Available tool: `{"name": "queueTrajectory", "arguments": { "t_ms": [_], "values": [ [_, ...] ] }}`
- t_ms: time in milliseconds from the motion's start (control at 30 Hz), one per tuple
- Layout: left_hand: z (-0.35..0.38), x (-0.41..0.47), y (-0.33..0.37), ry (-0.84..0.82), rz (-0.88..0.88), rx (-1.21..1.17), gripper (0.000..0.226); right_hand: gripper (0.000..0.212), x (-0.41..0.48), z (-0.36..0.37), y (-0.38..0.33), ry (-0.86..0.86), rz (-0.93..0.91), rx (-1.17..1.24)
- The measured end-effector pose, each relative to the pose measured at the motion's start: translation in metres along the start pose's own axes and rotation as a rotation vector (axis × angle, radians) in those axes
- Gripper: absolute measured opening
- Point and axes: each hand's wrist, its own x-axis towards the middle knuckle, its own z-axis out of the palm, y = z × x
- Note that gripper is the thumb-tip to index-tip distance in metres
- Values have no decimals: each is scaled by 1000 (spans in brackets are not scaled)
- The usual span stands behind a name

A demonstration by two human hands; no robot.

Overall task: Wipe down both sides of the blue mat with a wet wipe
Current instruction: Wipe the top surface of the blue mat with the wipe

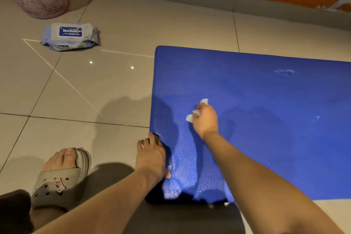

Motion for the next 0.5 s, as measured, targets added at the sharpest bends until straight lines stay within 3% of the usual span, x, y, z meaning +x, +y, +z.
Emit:
{"name": "queueTrajectory", "arguments": {
  "t_ms": [67,167,233,500],
  "values": [
    [-1,0,1,-6,-3,-4,123,30,-9,13,-26,-59,-98,37],
    [-2,0,2,-8,-6,4,122,8,-12,15,-39,-143,-221,-57],
    [-2,-1,3,-8,-10,19,122,8,-4,2,-24,-175,-239,-123],
    [0,1,5,-9,-13,52,117,27,25,-56,59,-8,68,-401]
  ]
}}
